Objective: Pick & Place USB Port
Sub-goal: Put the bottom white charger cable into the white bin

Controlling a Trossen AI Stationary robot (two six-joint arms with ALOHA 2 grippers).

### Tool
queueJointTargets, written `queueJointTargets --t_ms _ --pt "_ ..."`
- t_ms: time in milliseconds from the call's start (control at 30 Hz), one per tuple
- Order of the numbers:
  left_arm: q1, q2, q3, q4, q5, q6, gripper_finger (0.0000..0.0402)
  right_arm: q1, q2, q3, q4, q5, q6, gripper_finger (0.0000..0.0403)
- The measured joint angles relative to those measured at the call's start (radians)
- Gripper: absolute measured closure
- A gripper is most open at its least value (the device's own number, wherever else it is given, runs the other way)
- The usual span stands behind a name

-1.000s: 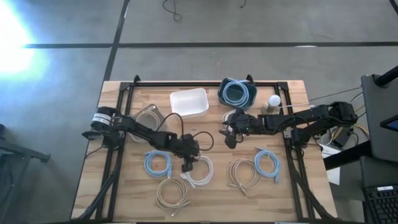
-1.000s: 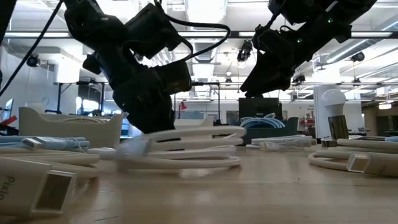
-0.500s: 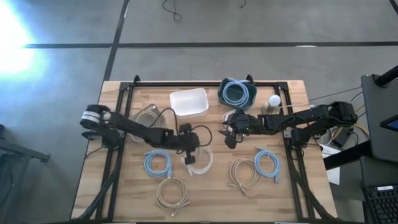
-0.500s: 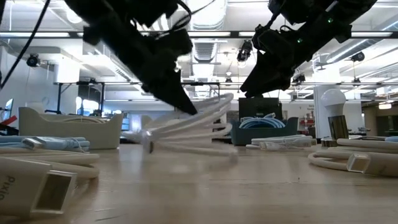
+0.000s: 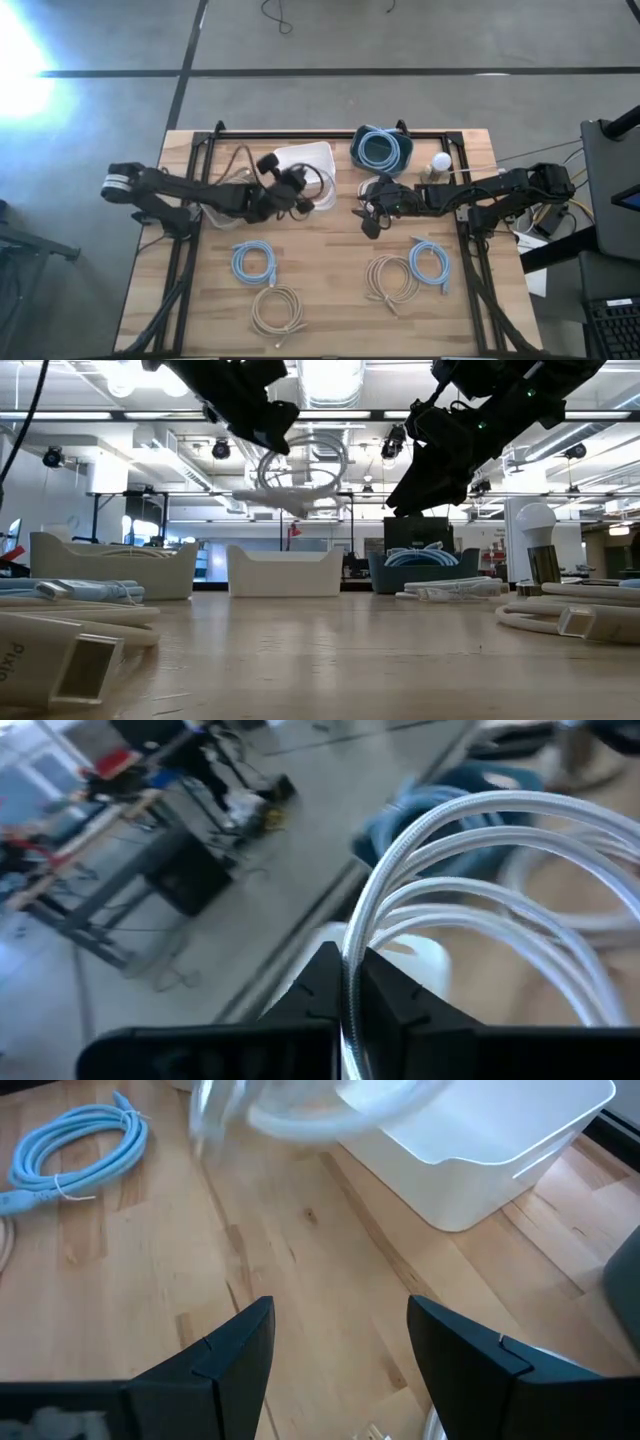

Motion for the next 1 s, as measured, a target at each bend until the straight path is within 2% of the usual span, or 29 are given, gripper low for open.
queueJointTargets --t_ms 233,367,533,767,1000 --pt "0.126 -0.031 -0.008 0.064 -0.043 0.091 0.0382 0.0 0.0 0.0 0.0 0.0 0.0 0.0179" --pt "0.216 0.005 -0.024 0.074 -0.036 0.075 0.038 0.0 0.0 0.0 0.0 0.0 -0.016 0.0179" --pt "0.304 0.073 -0.046 0.192 -0.037 0.08 0.0388 0.0 0.0 0.0 0.0 0.0 -0.021 0.0179" --pt "0.342 0.202 -0.046 0.336 -0.036 0.091 0.0384 0.0 0.0 0.0 0.001 0.0 -0.043 0.0179" --pt "0.351 0.313 -0.046 0.357 -0.068 0.085 0.0383 0.0 0.0 -0.007 0.0 0.0 -0.042 0.0179"
